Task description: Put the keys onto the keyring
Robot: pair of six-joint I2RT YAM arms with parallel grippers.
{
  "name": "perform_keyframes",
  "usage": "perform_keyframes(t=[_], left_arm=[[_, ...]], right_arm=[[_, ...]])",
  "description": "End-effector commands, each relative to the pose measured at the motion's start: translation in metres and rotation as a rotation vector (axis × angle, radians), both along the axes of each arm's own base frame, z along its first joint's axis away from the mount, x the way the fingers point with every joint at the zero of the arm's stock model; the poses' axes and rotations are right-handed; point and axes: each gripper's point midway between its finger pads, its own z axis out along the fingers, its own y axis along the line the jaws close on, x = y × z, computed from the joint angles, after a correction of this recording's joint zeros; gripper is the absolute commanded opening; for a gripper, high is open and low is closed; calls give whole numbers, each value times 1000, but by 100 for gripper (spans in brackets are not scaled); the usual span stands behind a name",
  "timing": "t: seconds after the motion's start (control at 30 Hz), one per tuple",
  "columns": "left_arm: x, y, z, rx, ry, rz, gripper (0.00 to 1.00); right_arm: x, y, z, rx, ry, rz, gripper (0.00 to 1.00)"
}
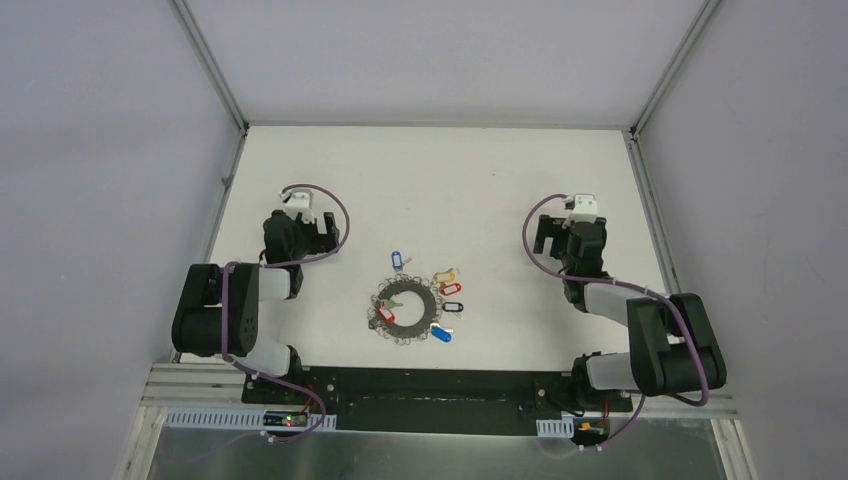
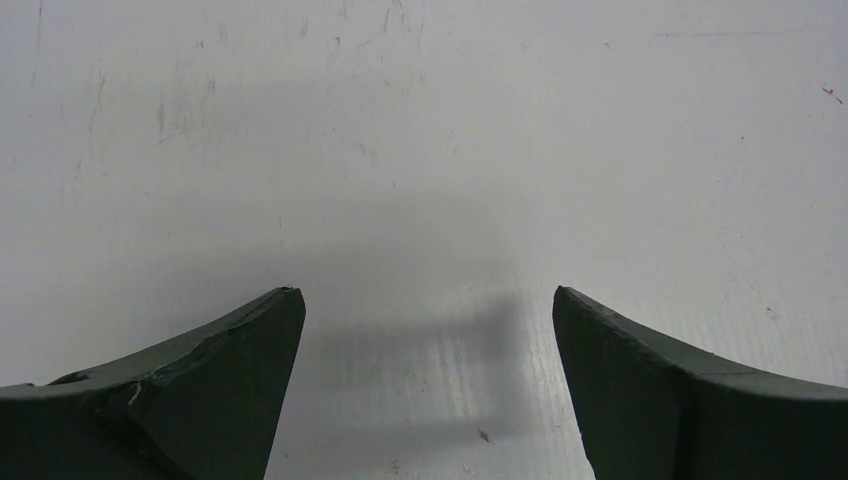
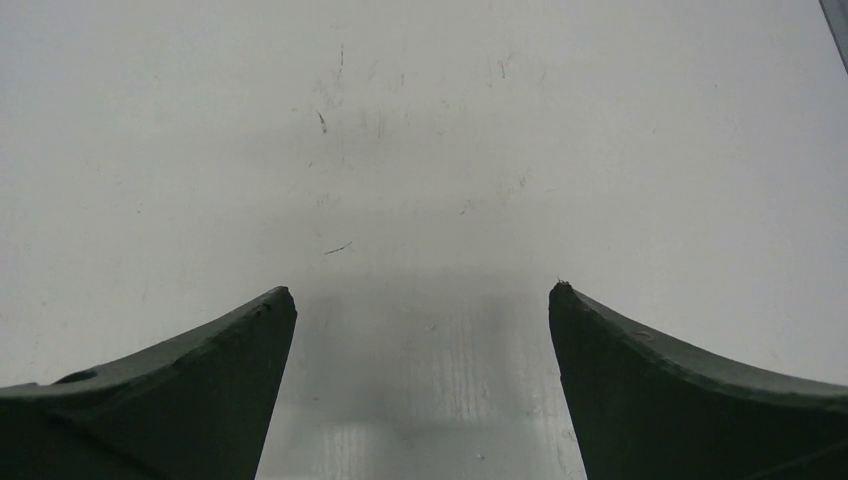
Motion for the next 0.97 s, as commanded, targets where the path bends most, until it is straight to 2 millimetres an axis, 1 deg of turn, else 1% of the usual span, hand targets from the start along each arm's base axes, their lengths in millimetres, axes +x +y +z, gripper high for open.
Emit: perform_keyframes(t=[0.0, 0.13, 0.27, 0.37, 0.93], left_arm=[[9, -1, 19, 15, -87, -15, 99], [9, -1, 19, 15, -85, -13, 99], [9, 0, 19, 15, -86, -13, 99], [9, 0, 19, 15, -86, -13, 99], [10, 0, 18, 21, -79, -5, 99]], right_arm=[[17, -1, 25, -8, -125, 28, 100], [21, -15, 17, 6, -152, -27, 99], [26, -21, 1, 20, -135, -58, 100], [27, -24, 0, 26, -129, -64, 100], [28, -24, 1, 28, -136, -63, 100]])
